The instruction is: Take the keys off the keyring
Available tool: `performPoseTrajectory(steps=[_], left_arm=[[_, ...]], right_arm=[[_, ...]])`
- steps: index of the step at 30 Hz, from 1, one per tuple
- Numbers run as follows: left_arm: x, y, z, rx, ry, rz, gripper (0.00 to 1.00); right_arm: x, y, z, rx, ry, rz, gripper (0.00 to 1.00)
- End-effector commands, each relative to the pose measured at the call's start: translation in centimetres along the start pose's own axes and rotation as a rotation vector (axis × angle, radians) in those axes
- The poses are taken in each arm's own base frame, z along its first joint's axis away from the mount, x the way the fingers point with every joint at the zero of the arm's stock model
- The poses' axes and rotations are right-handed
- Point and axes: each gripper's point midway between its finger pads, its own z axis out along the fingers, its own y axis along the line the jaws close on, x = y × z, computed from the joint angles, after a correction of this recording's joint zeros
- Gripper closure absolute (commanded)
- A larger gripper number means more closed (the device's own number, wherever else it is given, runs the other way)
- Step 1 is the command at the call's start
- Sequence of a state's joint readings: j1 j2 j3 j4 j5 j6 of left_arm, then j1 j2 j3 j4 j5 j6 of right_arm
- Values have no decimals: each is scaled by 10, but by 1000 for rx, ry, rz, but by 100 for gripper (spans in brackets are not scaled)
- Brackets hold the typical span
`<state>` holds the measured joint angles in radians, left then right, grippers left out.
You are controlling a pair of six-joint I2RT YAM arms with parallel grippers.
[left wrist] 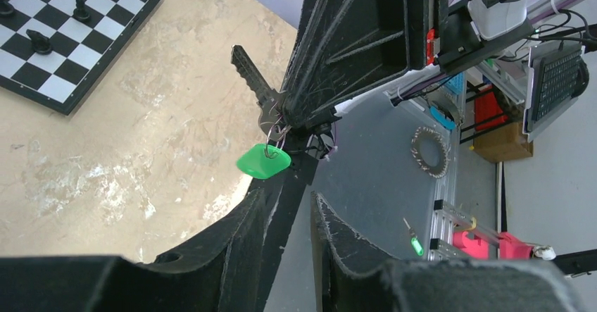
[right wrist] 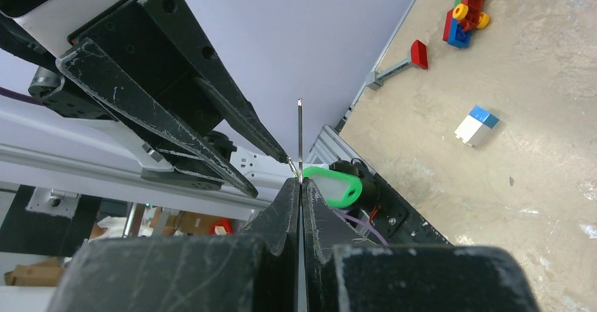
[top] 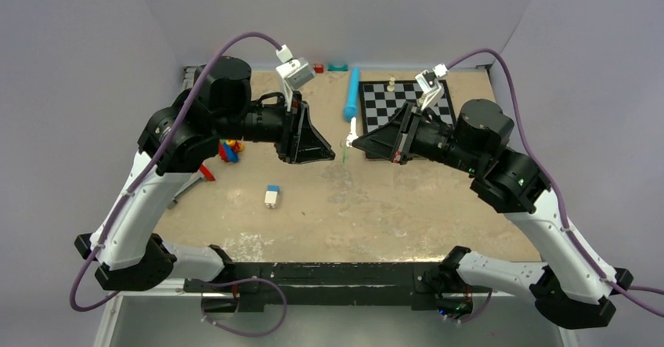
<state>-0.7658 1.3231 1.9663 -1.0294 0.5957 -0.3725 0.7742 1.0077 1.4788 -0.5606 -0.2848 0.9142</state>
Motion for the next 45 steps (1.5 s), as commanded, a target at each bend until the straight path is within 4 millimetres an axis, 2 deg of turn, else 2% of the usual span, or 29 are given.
performPoseTrajectory(steps=[1, 5, 7, 11, 16, 25, 45], left_arm=[[-5, -6, -10, 12, -29, 67, 66], [-9, -8, -5, 37, -34, 79, 68], [-11, -10, -3, 50, -39, 75, 75], [-16, -11, 1, 65, -50, 69, 76], [-19, -9, 3, 60, -56, 69, 75], [-19, 1, 1, -1, -50, 90, 64], [-20, 3, 7, 8, -37, 94, 64]], right_arm=[[1, 12, -1, -59, 12, -24, 100], [1, 13, 1, -64, 18, -24, 100], [2, 13, 2, -64, 22, -23, 100], [2, 14, 3, -69, 28, -22, 100], [2, 15, 4, -74, 32, -21, 100], [2, 17, 4, -81, 38, -22, 100], [7, 17, 6, -99, 53, -12, 100]])
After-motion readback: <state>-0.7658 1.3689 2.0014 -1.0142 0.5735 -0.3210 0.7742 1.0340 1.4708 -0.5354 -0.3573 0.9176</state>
